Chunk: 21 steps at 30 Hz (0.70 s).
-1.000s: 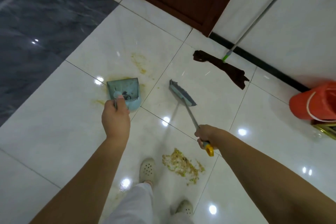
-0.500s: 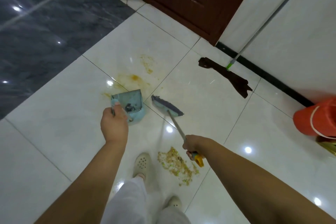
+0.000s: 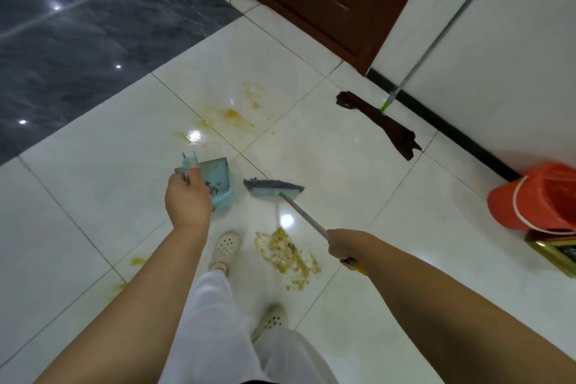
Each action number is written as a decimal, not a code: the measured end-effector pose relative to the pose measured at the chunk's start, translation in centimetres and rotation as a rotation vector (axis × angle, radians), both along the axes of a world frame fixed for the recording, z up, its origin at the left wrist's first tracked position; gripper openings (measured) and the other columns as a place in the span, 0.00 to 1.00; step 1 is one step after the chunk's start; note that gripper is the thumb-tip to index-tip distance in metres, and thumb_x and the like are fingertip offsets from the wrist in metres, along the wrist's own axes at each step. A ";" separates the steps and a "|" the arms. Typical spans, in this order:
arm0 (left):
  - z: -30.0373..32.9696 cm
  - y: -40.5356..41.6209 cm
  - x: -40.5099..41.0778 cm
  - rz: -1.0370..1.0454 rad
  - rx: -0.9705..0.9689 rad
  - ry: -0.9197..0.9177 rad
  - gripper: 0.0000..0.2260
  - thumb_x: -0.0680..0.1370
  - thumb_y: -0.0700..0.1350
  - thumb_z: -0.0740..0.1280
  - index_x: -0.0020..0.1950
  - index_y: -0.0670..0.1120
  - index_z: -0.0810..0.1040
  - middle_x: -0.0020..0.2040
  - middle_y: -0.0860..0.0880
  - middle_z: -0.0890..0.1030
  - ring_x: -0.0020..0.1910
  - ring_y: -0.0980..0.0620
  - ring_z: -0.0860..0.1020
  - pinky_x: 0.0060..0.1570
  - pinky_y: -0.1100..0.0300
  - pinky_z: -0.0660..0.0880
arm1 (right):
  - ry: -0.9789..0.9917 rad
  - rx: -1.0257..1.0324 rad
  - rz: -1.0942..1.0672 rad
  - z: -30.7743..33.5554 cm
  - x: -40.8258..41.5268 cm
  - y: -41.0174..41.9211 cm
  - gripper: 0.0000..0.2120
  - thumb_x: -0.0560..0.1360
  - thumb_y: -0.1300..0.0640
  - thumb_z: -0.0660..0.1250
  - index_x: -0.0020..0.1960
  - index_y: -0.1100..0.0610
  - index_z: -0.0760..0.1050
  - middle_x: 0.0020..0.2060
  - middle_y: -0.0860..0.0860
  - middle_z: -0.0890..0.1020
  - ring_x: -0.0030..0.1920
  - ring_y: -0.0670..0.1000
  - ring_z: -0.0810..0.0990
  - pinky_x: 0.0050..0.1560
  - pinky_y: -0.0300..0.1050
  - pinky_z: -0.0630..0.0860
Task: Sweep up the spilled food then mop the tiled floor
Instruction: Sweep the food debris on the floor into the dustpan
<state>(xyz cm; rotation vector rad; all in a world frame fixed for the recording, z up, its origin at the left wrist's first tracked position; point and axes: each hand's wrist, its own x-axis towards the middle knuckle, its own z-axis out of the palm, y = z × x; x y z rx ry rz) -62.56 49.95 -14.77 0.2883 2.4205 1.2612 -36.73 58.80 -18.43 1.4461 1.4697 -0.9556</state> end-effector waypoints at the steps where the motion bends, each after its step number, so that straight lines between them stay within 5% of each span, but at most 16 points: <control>1: 0.0 -0.6 0.7 -0.005 -0.003 0.007 0.21 0.81 0.56 0.55 0.45 0.39 0.73 0.34 0.48 0.75 0.33 0.48 0.73 0.28 0.61 0.65 | -0.001 -0.004 0.009 0.4 1.5 -0.7 0.24 0.80 0.64 0.50 0.75 0.54 0.56 0.36 0.54 0.69 0.29 0.48 0.66 0.23 0.37 0.65; 7: 0.1 -4.2 4.1 -0.029 -0.028 0.001 0.20 0.81 0.57 0.54 0.44 0.41 0.70 0.33 0.49 0.72 0.35 0.47 0.72 0.33 0.59 0.66 | 0.015 -0.030 -0.134 2.4 8.2 -5.2 0.24 0.81 0.64 0.50 0.74 0.46 0.58 0.36 0.52 0.68 0.29 0.47 0.64 0.20 0.32 0.62; 21: 0.7 -9.8 4.7 -0.216 -0.057 -0.044 0.26 0.80 0.58 0.53 0.48 0.35 0.75 0.45 0.36 0.80 0.44 0.38 0.78 0.47 0.47 0.76 | 0.001 -0.074 -0.389 5.3 12.7 -16.6 0.21 0.79 0.62 0.56 0.71 0.50 0.65 0.37 0.53 0.70 0.29 0.47 0.66 0.25 0.37 0.65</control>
